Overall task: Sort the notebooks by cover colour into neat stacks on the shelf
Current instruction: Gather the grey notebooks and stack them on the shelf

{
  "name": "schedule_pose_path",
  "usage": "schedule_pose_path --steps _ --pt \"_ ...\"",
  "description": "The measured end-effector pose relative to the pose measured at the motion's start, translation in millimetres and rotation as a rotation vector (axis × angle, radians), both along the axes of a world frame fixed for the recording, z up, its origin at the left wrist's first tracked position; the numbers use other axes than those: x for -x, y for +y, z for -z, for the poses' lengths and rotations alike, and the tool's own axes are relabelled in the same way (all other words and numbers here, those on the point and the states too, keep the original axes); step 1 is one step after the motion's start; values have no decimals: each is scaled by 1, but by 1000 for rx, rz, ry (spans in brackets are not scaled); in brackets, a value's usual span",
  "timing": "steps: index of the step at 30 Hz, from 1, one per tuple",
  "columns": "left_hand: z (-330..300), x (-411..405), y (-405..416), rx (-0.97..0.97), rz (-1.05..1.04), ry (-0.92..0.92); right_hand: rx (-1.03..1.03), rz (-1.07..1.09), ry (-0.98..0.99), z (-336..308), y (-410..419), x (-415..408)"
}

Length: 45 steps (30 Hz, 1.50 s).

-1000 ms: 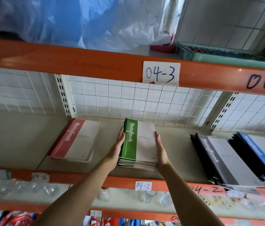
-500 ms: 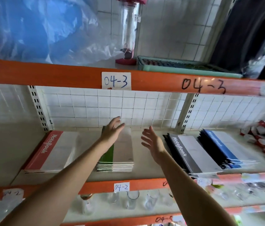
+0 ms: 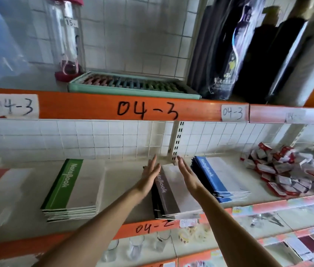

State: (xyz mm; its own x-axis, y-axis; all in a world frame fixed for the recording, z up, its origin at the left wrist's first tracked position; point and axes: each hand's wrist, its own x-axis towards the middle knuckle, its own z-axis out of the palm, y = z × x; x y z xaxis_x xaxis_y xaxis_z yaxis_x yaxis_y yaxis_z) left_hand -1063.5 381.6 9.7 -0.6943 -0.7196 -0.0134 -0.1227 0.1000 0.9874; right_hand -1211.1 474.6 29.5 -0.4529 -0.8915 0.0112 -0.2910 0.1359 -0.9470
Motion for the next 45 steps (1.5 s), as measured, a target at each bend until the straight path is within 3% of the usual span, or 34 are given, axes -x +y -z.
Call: schedule_pose_path --steps 4,8,11,15,18,37,43,45 --pt "12 22 8 91 -179 -122 -66 -54 -4 8 4 36" --pt "30 34 10 26 -232 -23 -117 -165 -111 27 3 51" --pt "38 42 11 64 -268 -36 -94 -164 -213 40 2 67" --pt "42 46 9 -46 -350 5 -88 -155 -299 53 3 82" --pt "48 43 5 -157 -354 27 -83 -169 -344 62 7 79" --pt "40 -29 -23 -110 -384 133 -5 -310 -428 68 -27 4" --pt "49 -31 -31 -142 -437 111 -47 -315 -376 79 -45 15" --pt "57 -30 -35 -86 -426 71 192 -372 -14 86 -48 22"
